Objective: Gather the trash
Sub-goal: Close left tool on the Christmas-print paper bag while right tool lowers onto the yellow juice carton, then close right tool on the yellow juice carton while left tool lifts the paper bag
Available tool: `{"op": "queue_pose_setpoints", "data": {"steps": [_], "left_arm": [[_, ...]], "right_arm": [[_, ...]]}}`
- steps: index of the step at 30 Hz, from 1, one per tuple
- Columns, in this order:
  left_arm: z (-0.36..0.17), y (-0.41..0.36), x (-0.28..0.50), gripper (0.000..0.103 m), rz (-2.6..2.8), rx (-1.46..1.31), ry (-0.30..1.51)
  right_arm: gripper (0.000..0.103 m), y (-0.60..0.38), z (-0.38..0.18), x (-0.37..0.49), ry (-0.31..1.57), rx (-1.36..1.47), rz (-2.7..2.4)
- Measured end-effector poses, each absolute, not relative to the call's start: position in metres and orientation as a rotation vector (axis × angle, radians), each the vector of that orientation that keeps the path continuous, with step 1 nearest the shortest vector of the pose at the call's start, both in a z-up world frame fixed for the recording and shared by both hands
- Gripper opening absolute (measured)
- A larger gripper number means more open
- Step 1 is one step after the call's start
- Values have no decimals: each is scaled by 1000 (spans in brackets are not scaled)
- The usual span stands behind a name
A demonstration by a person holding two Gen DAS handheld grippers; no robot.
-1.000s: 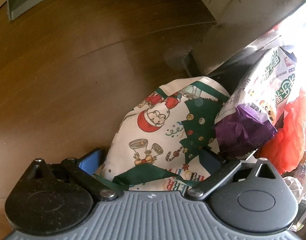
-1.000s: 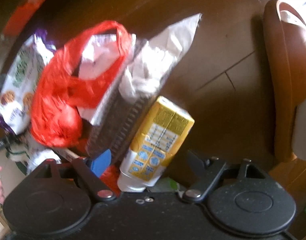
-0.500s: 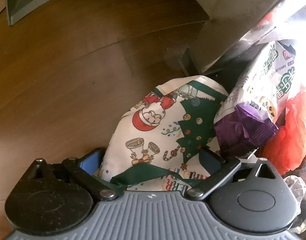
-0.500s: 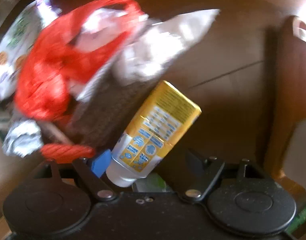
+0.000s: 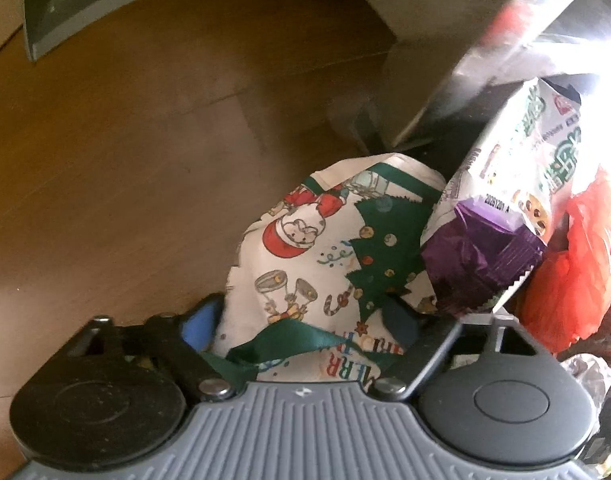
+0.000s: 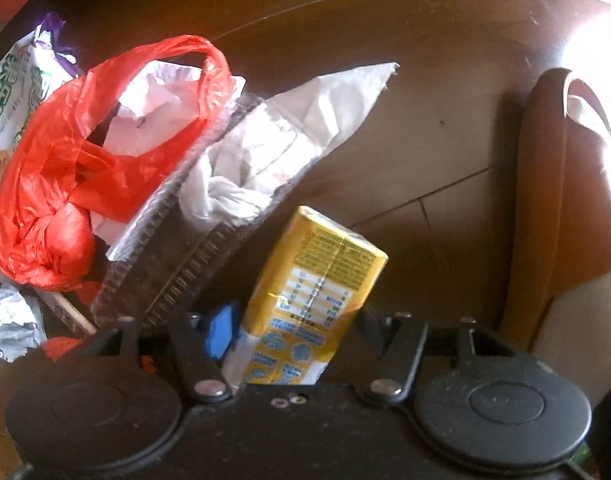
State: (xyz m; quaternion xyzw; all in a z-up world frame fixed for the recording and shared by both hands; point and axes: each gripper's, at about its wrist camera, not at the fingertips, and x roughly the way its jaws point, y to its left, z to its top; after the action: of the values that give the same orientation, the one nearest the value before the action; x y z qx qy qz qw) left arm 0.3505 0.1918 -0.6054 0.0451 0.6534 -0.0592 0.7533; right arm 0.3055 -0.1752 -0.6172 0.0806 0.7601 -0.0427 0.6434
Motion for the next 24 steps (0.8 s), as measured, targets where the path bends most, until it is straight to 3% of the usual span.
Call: {"op": "queue_pose_setpoints", "data": {"steps": [1, 3, 5, 8, 18, 24], "left_arm": [[-603, 191, 348, 68, -126, 101, 1418], [-597, 194, 343, 44, -109, 84, 1406], [-594, 199, 338, 30, -102, 51, 1407], [-588, 206, 332, 19, -85, 13, 1413], [-534, 242, 277, 16, 10, -58, 1394], [-484, 263, 246, 16, 125, -103, 1363]], "right_arm": [[61, -179, -615, 304, 1732, 184, -94], [60, -180, -614, 303, 1729, 183, -81], [59, -181, -606, 300, 1723, 161, -61], [57, -178, -590, 297, 1708, 134, -41], [52, -159, -547, 286, 1692, 3, -31], [51, -138, -490, 278, 1625, -55, 55]]}}
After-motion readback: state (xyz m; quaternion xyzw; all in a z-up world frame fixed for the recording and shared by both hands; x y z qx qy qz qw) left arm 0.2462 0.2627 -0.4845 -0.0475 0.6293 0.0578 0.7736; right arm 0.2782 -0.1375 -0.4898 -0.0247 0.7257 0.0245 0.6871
